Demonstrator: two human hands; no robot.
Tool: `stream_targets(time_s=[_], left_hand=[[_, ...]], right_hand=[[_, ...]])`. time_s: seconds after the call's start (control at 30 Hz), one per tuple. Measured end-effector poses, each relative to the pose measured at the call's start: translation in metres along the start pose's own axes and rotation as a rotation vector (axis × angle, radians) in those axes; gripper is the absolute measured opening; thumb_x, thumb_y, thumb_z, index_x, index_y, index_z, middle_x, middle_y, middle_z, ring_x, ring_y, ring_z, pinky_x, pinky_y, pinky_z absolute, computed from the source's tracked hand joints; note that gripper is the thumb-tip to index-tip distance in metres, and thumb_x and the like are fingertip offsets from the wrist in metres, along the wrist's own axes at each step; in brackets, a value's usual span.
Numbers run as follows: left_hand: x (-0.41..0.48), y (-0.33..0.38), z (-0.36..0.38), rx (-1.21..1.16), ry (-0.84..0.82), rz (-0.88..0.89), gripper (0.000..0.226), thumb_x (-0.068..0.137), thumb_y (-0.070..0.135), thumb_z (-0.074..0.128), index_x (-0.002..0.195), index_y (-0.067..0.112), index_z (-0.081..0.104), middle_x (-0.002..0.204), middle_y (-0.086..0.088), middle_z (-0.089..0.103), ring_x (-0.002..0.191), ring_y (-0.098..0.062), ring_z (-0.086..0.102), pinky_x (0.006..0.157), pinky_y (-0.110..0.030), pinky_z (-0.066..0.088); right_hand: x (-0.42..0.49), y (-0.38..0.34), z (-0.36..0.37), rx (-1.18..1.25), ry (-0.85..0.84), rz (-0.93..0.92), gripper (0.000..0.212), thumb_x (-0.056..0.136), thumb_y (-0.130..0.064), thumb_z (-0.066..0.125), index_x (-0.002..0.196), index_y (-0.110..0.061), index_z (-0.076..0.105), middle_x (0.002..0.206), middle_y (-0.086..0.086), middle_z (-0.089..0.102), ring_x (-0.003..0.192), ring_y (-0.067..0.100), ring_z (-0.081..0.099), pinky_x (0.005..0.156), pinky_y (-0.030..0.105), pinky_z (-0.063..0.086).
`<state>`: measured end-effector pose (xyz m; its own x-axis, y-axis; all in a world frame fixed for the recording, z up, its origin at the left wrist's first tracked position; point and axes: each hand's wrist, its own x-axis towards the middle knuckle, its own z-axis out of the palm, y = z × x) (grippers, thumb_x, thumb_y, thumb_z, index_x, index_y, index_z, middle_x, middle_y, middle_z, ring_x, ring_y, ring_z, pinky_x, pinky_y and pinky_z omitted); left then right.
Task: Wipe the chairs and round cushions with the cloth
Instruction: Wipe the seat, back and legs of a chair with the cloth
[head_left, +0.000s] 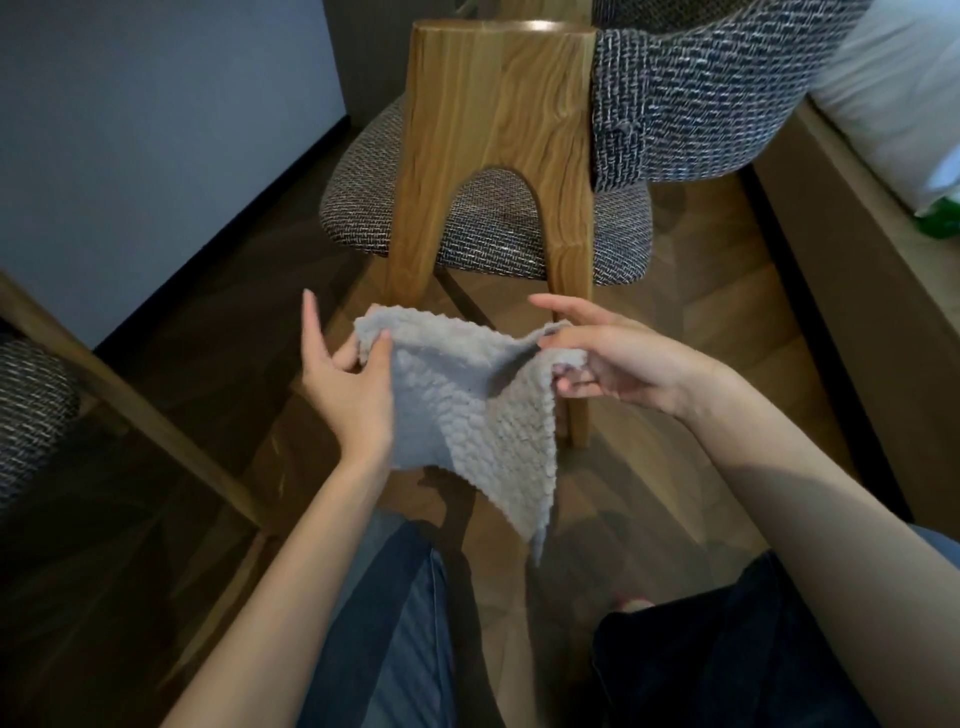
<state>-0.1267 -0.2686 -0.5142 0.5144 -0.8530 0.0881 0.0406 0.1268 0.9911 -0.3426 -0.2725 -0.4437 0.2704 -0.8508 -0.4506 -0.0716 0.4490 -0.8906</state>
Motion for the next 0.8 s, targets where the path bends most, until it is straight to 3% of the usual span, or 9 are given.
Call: stream_targets(time_s=[0.1,0.17,0.3,0.43,0.6,0.7,0.8], left_hand=[[-0.01,0.007,0.012,0.01,-0.176,-0.035,0.05,0.087,0.012,0.068,0.134,0.017,0.053,0.111,-0.001,0.07,0.102,-0.005,0.066,0.096,-0.037,0.052],[-0.017,0.007,0.02,0.057,-0.222,-0.041,0.028,0.087,0.017,0.069,0.115,0.015,0.067,0.101,0.003,0.072,0.094,-0.005,0.068,0.086,-0.028,0.056],[-0.025,0.003,0.029,0.039,-0.286,-0.108,0.003,0.086,0.022,0.07,0.088,0.024,0.071,0.086,0.005,0.074,0.083,-0.008,0.07,0.072,-0.027,0.056],[-0.022,0.007,0.03,0.051,-0.284,-0.143,0.005,0.086,0.025,0.07,0.081,0.025,0.073,0.077,0.008,0.074,0.077,-0.006,0.07,0.067,-0.027,0.057],[-0.015,0.016,0.023,0.049,-0.432,-0.105,0.012,0.091,0.026,0.062,0.089,0.022,0.073,0.085,0.007,0.075,0.086,-0.009,0.07,0.077,-0.027,0.056],[-0.01,0.02,0.02,0.081,-0.475,-0.05,0.016,0.094,0.026,0.058,0.094,0.021,0.073,0.09,0.004,0.075,0.092,-0.012,0.069,0.079,-0.028,0.055],[-0.009,0.023,0.018,0.104,-0.56,-0.046,0.016,0.095,0.026,0.057,0.096,0.023,0.073,0.094,0.002,0.074,0.093,-0.012,0.067,0.082,-0.032,0.054]], right_hand=[[0.004,0.004,0.014,-0.007,-0.008,-0.013,0.049,0.091,-0.005,0.059,0.135,-0.02,0.042,0.078,0.006,0.071,0.054,0.012,0.06,0.053,0.02,0.054],[0.007,0.007,0.02,-0.013,0.026,-0.043,0.05,0.092,-0.008,0.061,0.136,-0.018,0.04,0.074,0.003,0.07,0.052,0.011,0.06,0.054,0.019,0.053],[0.009,0.007,0.022,-0.003,0.058,-0.137,0.037,0.094,-0.013,0.059,0.127,-0.02,0.045,0.076,0.001,0.067,0.053,0.01,0.06,0.056,0.02,0.052],[0.012,0.007,0.022,-0.185,0.067,-0.185,0.01,0.094,-0.013,0.058,0.1,-0.02,0.055,0.081,0.004,0.063,0.064,0.01,0.061,0.063,0.02,0.052],[0.011,0.005,0.02,-0.545,-0.043,-0.176,0.025,0.09,-0.001,0.052,0.11,-0.017,0.051,0.085,0.004,0.061,0.082,0.011,0.059,0.079,0.031,0.052],[0.012,0.011,0.025,-0.683,-0.011,-0.286,0.01,0.096,-0.008,0.053,0.097,-0.018,0.054,0.086,0.004,0.071,0.065,0.005,0.06,0.064,0.02,0.049],[0.013,0.015,0.03,-0.705,0.162,-0.447,0.008,0.092,-0.016,0.063,0.085,-0.013,0.062,0.074,-0.002,0.074,0.045,-0.003,0.056,0.05,0.008,0.039]])
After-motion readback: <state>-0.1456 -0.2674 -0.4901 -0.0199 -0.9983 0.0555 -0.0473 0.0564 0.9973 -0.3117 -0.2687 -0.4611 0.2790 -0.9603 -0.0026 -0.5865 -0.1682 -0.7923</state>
